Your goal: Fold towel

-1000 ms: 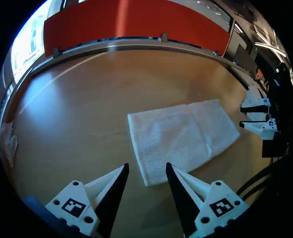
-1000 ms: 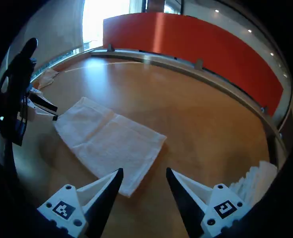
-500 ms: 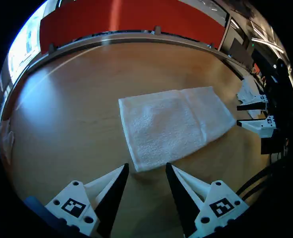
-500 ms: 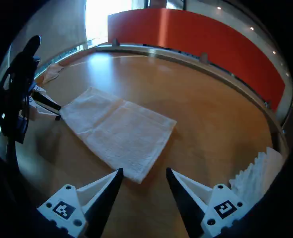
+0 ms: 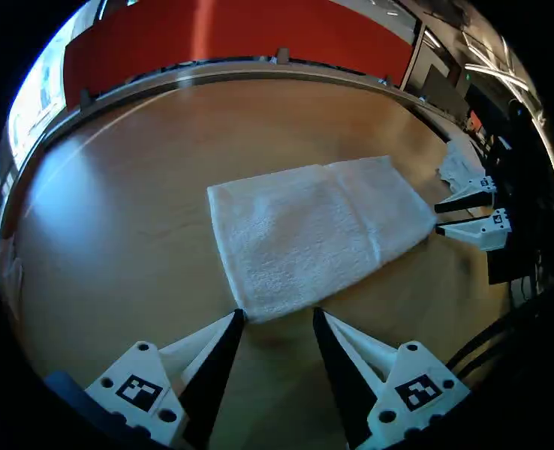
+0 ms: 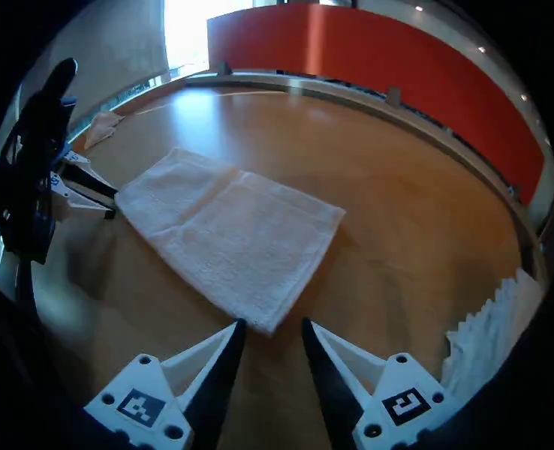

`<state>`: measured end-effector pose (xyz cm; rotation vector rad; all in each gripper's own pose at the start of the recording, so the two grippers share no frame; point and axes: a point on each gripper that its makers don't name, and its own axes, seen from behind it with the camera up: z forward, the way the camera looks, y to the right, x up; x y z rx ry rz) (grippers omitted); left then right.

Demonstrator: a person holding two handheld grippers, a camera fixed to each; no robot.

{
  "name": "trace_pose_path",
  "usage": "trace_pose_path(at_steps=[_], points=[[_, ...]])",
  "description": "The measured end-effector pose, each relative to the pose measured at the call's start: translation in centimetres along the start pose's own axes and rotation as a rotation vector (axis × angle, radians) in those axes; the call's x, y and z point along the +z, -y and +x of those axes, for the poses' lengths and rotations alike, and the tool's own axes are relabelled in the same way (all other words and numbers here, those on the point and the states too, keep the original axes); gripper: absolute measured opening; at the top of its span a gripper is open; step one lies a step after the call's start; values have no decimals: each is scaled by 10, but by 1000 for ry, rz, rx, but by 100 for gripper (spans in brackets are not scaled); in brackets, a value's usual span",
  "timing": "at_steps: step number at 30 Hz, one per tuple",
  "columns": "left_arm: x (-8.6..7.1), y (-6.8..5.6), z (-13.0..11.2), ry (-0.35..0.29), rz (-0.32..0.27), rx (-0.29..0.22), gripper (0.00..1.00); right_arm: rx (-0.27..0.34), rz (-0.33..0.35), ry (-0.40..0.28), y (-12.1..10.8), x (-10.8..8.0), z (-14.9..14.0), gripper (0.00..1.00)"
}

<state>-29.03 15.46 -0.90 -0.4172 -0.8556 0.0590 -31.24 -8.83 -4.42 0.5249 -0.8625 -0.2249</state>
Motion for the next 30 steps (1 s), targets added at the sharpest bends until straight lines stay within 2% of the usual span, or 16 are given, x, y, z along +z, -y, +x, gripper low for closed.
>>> trace_pose_path(at_steps=[6, 10, 14, 18, 21, 22, 24, 30], points=[[1, 1, -2, 5, 18, 25, 66, -10, 15, 11, 2, 2, -1, 46], [0, 2, -1, 7, 16, 14, 64, -19, 23, 15, 4, 4, -2, 40], [1, 4, -1, 8, 20, 0, 60, -22, 31, 22, 7, 4, -3, 27], [4, 11, -2, 14, 46, -11, 36, -17, 30, 25, 8, 4, -4, 12], [2, 23, -1, 16, 93, -21, 19, -3, 31, 17, 9, 3, -1, 7], [1, 23, -1, 17, 94, -24, 13, 1, 33, 15, 10, 3, 1, 6], [1, 24, -1, 17, 95, -30, 9, 8, 37, 10, 11, 2, 3, 5], [2, 24, 0, 8, 107, -4, 5, 4, 36, 3, 12, 0, 5, 5]])
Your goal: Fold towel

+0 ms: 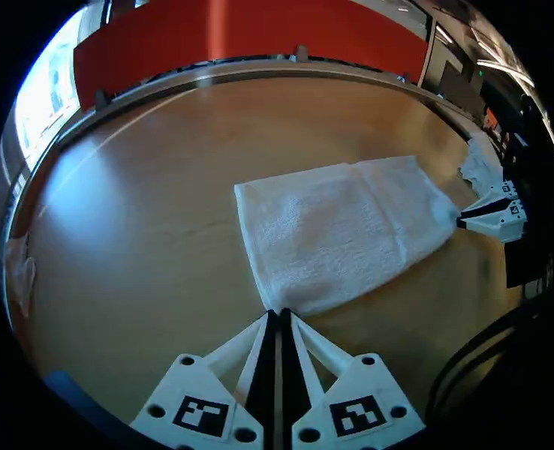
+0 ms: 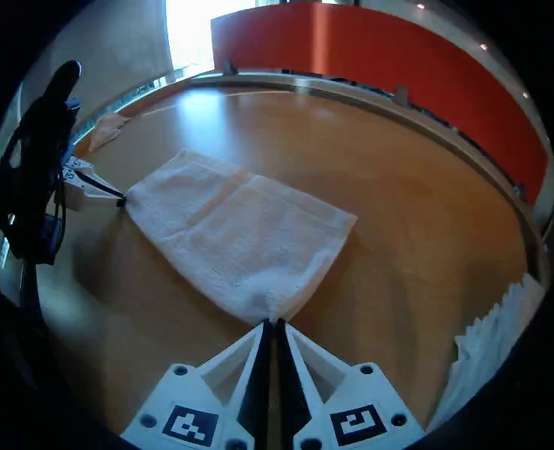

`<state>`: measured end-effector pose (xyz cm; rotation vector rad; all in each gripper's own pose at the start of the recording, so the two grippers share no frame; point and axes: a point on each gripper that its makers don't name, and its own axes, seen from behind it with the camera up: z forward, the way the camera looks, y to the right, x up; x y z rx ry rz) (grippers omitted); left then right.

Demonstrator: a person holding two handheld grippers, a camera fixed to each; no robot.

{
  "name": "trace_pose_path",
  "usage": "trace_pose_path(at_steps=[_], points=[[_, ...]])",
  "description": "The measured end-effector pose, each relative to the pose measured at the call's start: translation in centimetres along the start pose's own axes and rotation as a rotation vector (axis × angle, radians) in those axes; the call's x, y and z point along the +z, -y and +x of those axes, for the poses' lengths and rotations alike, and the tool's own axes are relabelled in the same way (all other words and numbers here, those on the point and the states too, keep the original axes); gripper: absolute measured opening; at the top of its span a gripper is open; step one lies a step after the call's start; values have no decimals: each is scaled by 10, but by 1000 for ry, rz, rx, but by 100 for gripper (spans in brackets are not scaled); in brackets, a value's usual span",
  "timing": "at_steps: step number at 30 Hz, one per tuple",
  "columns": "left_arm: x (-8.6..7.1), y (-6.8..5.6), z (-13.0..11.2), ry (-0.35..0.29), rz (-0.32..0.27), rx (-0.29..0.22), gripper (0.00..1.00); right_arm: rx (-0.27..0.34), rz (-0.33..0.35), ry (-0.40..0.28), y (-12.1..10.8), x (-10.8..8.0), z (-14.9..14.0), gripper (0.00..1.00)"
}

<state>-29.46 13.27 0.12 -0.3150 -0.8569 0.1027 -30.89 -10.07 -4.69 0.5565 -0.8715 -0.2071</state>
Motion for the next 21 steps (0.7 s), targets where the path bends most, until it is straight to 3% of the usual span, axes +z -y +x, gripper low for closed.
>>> trace_pose_path(at_steps=[10, 21], points=[[-1, -3, 2, -2, -16, -13, 4, 15, 12, -14, 3, -2, 7, 5], [-15, -3, 12, -20, -27, -31, 4, 6, 9, -46, 2, -12, 20, 4]])
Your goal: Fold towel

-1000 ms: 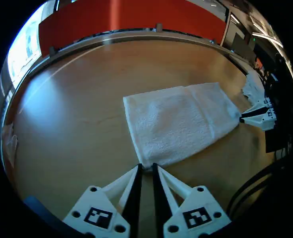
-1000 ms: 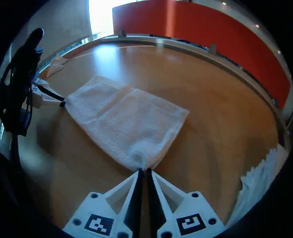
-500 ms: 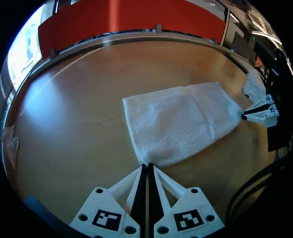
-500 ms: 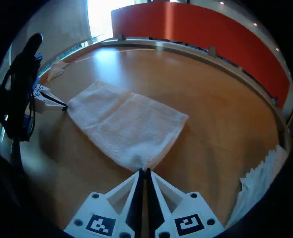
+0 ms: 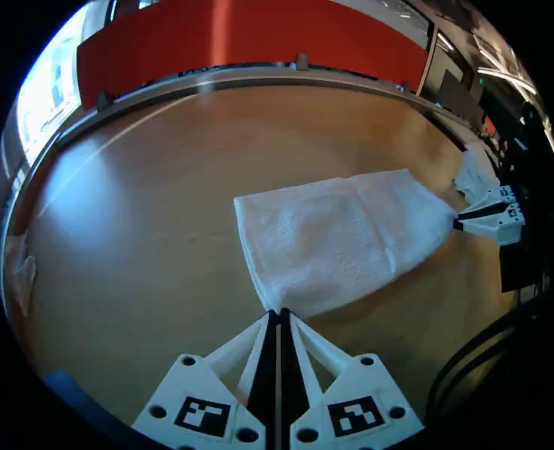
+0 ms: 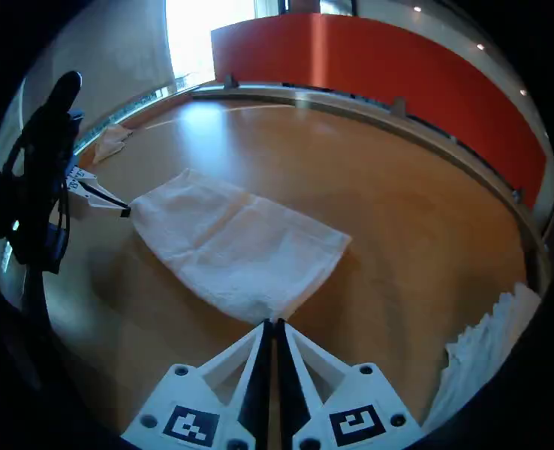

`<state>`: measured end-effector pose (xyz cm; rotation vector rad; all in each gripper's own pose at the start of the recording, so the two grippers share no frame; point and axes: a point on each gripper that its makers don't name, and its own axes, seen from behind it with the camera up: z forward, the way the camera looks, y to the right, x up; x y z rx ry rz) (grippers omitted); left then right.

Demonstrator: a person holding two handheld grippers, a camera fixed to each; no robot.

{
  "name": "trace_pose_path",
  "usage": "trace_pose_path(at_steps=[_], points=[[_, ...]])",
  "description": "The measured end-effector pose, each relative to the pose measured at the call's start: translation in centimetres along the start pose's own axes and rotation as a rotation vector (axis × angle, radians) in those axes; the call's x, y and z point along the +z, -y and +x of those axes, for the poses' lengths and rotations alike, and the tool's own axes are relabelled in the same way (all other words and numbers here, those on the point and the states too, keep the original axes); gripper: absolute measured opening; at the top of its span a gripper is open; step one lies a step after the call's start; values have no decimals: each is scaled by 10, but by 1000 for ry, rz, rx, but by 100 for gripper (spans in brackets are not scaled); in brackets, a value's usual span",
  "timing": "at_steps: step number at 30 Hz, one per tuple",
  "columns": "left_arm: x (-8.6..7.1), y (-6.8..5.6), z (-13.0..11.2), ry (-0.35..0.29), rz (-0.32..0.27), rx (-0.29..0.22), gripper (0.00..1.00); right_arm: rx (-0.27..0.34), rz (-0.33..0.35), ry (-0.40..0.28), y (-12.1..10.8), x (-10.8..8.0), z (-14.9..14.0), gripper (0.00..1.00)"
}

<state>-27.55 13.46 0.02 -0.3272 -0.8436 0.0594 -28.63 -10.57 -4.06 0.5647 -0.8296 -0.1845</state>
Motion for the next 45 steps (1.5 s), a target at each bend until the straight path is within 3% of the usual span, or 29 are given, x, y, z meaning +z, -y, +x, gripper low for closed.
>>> trace_pose_path(at_steps=[9, 29, 33, 37, 41, 45], points=[[-3, 0, 2, -6, -1, -7, 3, -5, -6, -6, -2, -4, 4, 4], [1, -4, -17, 32, -4, -21, 3, 1, -7, 24, -1, -3, -12, 4], [2, -6, -19, 46, -7, -26, 5, -1, -17, 27, -3, -3, -13, 7], [2, -6, -20, 44, -10, -35, 13, -4, -29, 37, -6, -3, -18, 13], [1, -4, -21, 46, -9, -46, 26, -7, -36, 44, -8, -4, -22, 30], [0, 1, -21, 44, 2, -57, 47, -5, -41, 47, -11, -6, -23, 36]])
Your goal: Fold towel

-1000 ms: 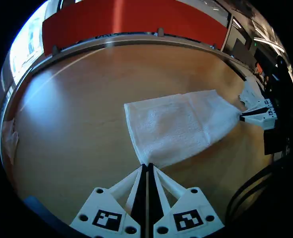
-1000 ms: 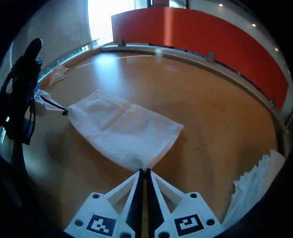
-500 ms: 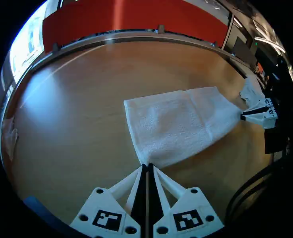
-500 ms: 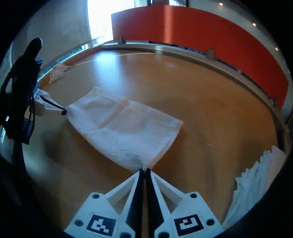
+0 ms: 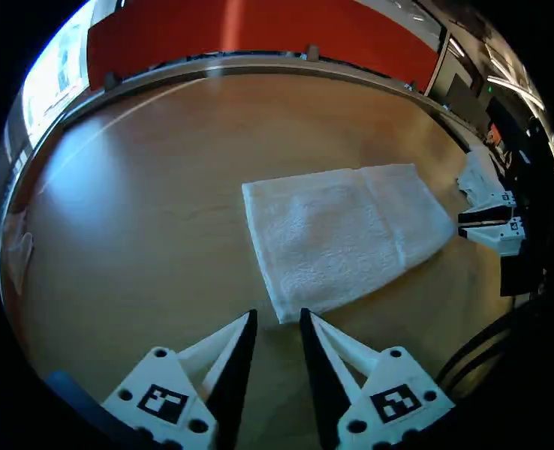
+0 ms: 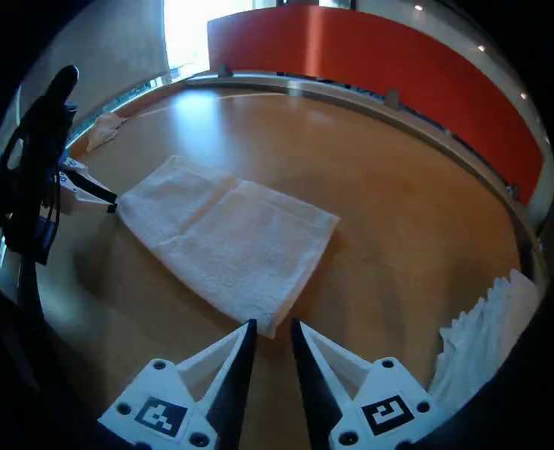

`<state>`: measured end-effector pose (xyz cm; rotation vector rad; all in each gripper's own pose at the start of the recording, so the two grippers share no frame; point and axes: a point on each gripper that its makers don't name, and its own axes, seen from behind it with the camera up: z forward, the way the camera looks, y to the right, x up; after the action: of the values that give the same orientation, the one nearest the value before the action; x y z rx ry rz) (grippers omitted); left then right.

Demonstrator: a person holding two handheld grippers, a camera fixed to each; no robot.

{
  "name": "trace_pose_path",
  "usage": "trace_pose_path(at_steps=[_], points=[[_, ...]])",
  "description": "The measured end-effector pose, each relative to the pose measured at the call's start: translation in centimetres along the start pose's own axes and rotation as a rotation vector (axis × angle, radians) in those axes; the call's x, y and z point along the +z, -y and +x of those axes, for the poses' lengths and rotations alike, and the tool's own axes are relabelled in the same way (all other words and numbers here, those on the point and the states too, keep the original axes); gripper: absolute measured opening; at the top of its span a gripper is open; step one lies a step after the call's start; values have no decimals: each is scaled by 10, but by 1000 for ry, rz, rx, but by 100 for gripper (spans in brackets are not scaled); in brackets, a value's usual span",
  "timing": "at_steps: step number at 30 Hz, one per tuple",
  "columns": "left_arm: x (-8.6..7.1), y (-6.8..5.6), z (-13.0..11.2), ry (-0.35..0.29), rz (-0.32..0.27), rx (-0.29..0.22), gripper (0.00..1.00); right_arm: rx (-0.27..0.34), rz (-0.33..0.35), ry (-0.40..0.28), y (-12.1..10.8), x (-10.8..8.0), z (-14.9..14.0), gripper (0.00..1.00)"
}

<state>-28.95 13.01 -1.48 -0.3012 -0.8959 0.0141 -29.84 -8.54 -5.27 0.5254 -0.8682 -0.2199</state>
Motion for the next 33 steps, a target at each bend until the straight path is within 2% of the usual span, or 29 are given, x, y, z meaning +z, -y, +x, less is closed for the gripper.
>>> trace_pose_path(at_steps=[4, 10, 21, 33], points=[[-2, 3, 3, -8, 9, -3, 66, 2, -1, 0, -1, -1, 0, 45], [-8, 5, 7, -21, 17, 1, 75, -6, 0, 3, -2, -1, -2, 46], [-21, 9, 4, -34, 43, -11, 77, -14, 15, 9, 1, 3, -4, 46], [-49, 19, -12, -49, 82, -73, 77, -46, 33, 29, -2, 7, -8, 46]])
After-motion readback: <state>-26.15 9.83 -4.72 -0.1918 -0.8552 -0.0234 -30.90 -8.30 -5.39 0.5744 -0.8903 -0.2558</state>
